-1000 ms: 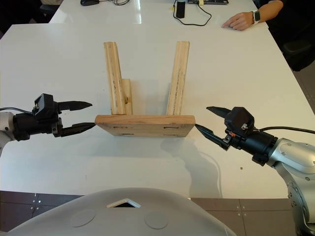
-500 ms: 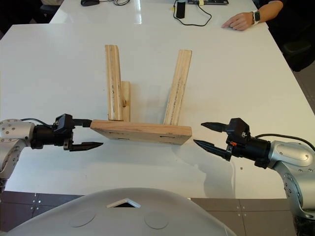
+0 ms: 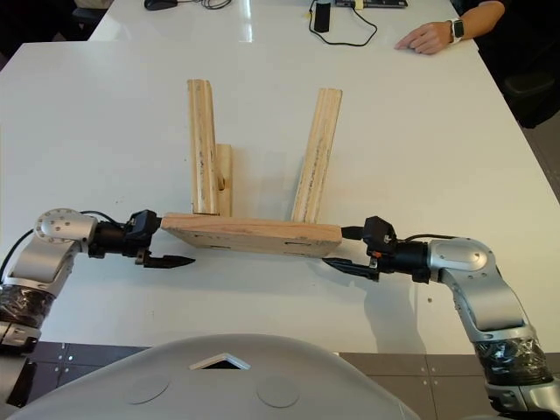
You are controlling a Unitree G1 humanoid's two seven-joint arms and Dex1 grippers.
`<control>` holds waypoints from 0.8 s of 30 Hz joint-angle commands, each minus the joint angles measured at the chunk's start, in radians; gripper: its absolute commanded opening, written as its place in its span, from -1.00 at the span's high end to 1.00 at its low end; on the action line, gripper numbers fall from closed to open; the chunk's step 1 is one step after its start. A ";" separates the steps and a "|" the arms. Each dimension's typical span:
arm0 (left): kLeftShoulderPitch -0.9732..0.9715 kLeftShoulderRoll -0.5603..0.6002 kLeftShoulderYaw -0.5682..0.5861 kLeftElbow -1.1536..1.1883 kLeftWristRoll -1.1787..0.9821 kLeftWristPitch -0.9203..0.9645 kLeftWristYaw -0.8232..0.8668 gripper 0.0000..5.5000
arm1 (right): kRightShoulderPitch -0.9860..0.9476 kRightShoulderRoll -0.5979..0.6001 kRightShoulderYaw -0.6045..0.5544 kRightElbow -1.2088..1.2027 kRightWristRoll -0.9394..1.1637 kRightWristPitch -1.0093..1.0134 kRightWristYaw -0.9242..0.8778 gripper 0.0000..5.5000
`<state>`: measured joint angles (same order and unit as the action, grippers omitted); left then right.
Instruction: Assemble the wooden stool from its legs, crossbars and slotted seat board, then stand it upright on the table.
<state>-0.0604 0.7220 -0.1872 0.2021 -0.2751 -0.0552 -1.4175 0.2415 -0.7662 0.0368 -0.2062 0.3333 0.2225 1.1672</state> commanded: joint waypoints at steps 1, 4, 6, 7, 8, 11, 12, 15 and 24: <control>-0.053 -0.061 -0.031 0.063 0.050 -0.029 0.045 -0.24 | -0.026 0.012 0.059 0.069 -0.055 -0.073 0.014 -0.13; -0.066 -0.084 -0.043 0.094 0.065 -0.050 0.052 -0.18 | -0.021 0.019 0.078 0.094 -0.062 -0.105 0.021 -0.13; -0.069 -0.089 -0.045 0.114 0.073 -0.066 0.055 -0.10 | -0.033 0.026 0.087 0.105 -0.060 -0.116 0.023 -0.06; -0.071 -0.088 -0.046 0.121 0.072 -0.069 0.048 -0.04 | -0.036 0.028 0.089 0.102 -0.052 -0.114 0.024 -0.03; -0.073 -0.087 -0.046 0.124 0.068 -0.068 0.042 0.02 | -0.035 0.029 0.088 0.095 -0.043 -0.110 0.025 0.04; -0.072 -0.083 -0.045 0.121 0.054 -0.062 0.027 0.17 | -0.029 0.030 0.078 0.082 -0.020 -0.099 0.027 0.19; -0.072 -0.083 -0.044 0.120 0.052 -0.061 0.025 0.24 | -0.027 0.029 0.075 0.080 -0.015 -0.096 0.028 0.25; -0.067 -0.082 -0.041 0.105 0.041 -0.049 0.019 0.38 | -0.018 0.025 0.072 0.077 0.001 -0.094 0.032 0.43; -0.022 -0.045 -0.011 -0.103 -0.076 0.114 -0.036 0.43 | 0.105 0.016 -0.024 -0.102 0.209 0.044 0.034 0.48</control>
<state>-0.1007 0.6657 -0.2146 0.1972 -0.2713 -0.0183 -1.4349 0.2970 -0.7496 0.0623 -0.1978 0.3911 0.1934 1.1828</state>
